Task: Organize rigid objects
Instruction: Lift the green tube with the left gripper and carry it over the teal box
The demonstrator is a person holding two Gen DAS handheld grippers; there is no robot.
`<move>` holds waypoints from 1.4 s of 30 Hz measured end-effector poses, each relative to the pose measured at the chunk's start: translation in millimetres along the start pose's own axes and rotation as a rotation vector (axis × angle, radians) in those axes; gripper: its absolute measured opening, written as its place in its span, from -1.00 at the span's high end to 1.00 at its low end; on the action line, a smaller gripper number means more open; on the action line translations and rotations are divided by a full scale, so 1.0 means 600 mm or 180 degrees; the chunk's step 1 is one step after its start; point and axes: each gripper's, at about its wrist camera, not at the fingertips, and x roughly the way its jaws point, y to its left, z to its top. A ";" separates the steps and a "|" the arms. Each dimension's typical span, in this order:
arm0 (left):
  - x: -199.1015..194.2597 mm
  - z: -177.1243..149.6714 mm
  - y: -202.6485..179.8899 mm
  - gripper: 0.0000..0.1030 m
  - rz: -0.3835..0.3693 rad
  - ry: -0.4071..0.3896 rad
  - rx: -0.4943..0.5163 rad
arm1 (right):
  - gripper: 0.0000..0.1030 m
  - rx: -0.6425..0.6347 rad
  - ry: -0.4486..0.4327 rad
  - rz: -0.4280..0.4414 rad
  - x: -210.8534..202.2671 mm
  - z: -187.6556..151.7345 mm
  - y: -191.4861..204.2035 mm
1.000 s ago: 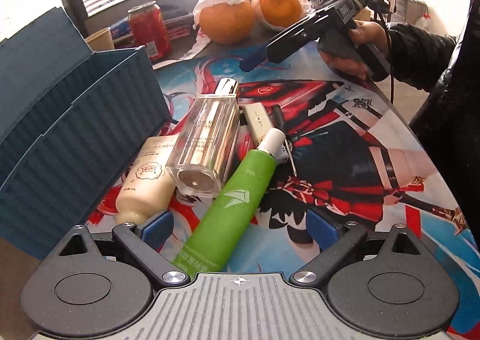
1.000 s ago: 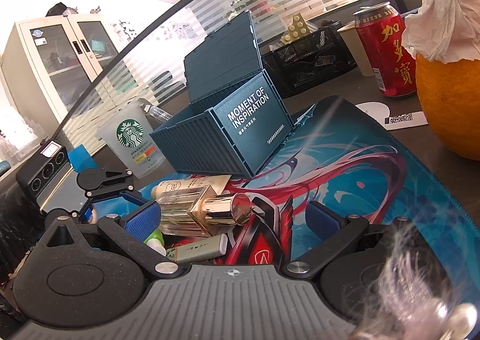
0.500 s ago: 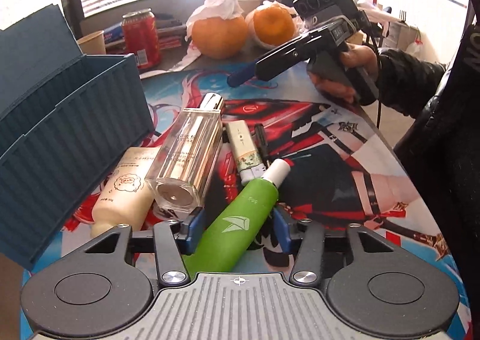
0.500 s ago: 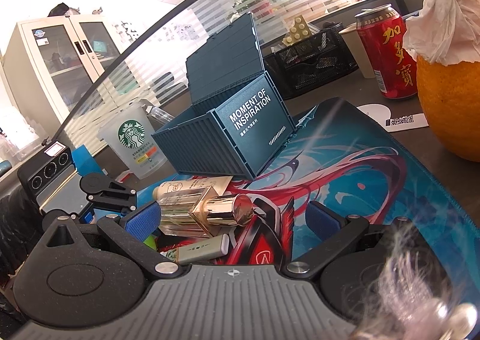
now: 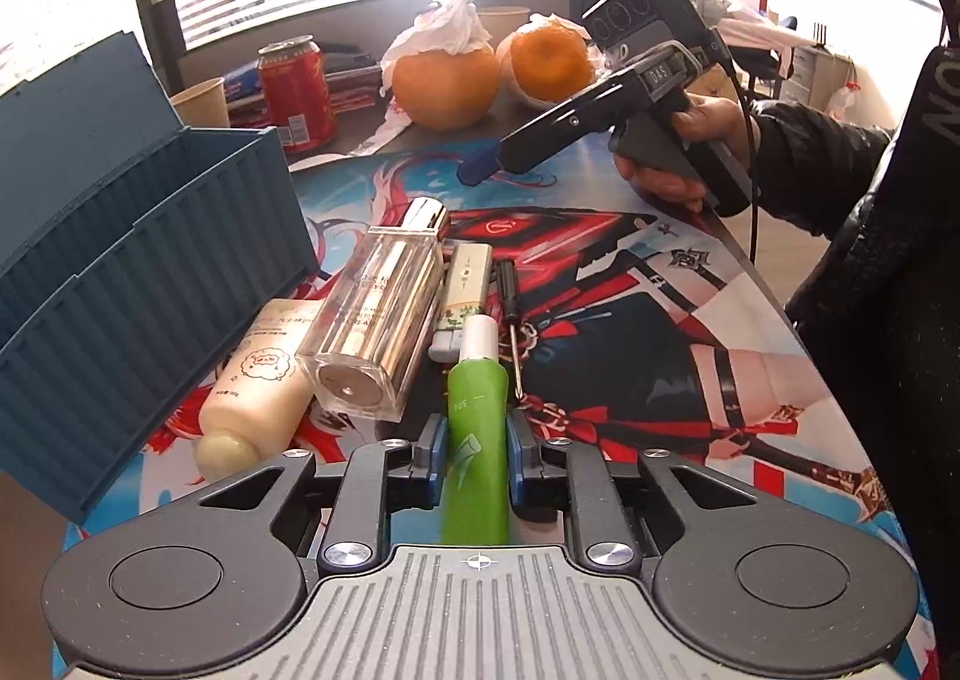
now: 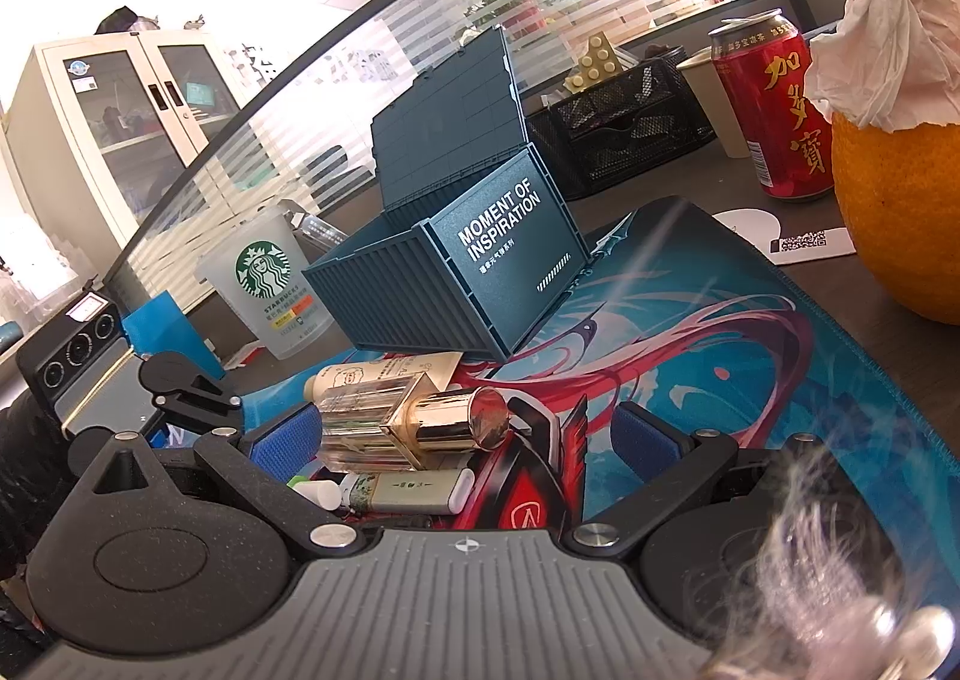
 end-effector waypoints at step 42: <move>-0.112 0.178 0.141 0.70 0.0714 -0.0641 0.0405 | -1.00 -0.0005 -0.0007 0.0029 0.001 0.001 0.001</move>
